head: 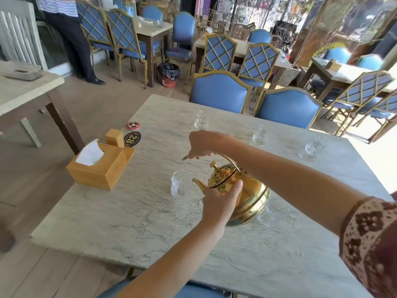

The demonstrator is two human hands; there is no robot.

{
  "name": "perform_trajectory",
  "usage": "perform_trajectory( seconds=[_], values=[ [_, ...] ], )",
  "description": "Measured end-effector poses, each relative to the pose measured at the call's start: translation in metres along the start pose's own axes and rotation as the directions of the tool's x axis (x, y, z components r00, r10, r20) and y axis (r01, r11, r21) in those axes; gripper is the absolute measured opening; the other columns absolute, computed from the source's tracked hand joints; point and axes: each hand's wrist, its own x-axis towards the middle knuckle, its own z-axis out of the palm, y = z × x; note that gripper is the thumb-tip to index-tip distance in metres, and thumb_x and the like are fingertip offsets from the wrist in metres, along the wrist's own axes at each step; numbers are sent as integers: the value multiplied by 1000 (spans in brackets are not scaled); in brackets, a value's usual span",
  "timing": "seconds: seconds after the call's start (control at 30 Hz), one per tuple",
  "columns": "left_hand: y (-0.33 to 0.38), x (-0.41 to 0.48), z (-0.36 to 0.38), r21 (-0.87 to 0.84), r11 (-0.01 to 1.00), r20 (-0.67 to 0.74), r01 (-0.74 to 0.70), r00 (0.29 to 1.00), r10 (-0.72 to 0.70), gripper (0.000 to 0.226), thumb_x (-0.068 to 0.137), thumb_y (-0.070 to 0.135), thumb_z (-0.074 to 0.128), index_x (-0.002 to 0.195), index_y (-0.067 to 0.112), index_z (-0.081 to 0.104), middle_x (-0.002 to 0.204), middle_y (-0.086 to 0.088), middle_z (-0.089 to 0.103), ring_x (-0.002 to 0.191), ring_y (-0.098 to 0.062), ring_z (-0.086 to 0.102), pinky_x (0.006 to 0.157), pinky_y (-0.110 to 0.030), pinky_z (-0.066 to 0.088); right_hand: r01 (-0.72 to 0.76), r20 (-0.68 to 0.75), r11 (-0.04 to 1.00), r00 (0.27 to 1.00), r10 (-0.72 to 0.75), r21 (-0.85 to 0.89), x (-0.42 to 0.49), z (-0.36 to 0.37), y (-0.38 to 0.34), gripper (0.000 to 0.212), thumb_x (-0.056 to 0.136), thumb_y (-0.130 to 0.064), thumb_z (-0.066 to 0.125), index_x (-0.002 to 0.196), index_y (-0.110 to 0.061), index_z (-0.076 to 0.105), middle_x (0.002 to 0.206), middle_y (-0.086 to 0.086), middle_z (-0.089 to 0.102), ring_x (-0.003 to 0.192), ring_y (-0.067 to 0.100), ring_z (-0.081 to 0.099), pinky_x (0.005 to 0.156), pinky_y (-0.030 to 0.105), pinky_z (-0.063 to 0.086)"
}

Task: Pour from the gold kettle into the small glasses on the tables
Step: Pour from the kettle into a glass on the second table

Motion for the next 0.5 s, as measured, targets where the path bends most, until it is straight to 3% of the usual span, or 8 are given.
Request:
perform_trajectory(
  seconds=[0.13, 0.23, 0.3, 0.43, 0.5],
  values=[
    [-1, -2, -6, -11, 1000, 20, 3, 1000, -3, 77, 64, 62, 66, 111, 2, 76, 100, -12, 77, 97, -26, 73, 82, -28, 56, -17, 1, 1000, 1000, 17, -7, -1, 1, -4, 34, 94, -26, 58, 65, -8, 56, 56, 2, 53, 44, 12, 47, 45, 21, 39],
    [1, -5, -10, -12, 1000, 33, 15, 999, -14, 85, 58, 66, 68, 116, 4, 75, 116, -17, 77, 114, -30, 73, 101, -39, 59, -28, 13, 1000, 1000, 28, -12, -4, 2, -8, 27, 94, -27, 58, 77, -6, 62, 58, 3, 54, 46, 13, 48, 45, 22, 39],
    [2, -8, -12, -17, 1000, 36, 12, 999, -11, 80, 59, 63, 68, 114, 5, 76, 114, -17, 78, 111, -30, 73, 104, -43, 59, -38, 24, 999, 999, 38, -15, -5, 3, -12, 26, 94, -28, 59, 82, -6, 63, 59, 3, 54, 48, 14, 49, 45, 22, 39],
    [-2, -8, -20, -17, 1000, 87, 11, 996, -9, 53, 77, 49, 73, 97, 0, 74, 90, -9, 72, 87, -21, 67, 87, -33, 58, -61, 34, 998, 998, 60, 18, -4, 4, -14, 27, 94, -27, 58, 82, -3, 63, 62, 5, 54, 48, 16, 48, 44, 23, 41],
    [-3, -7, -24, 18, 1000, 111, 8, 994, -10, 33, 90, 42, 72, 90, 9, 70, 86, -4, 69, 84, -19, 65, 79, -26, 51, -73, 36, 997, 997, 72, 25, -4, 3, -15, 28, 94, -27, 58, 81, -3, 63, 61, 5, 54, 48, 16, 48, 45, 23, 42]
  ],
)
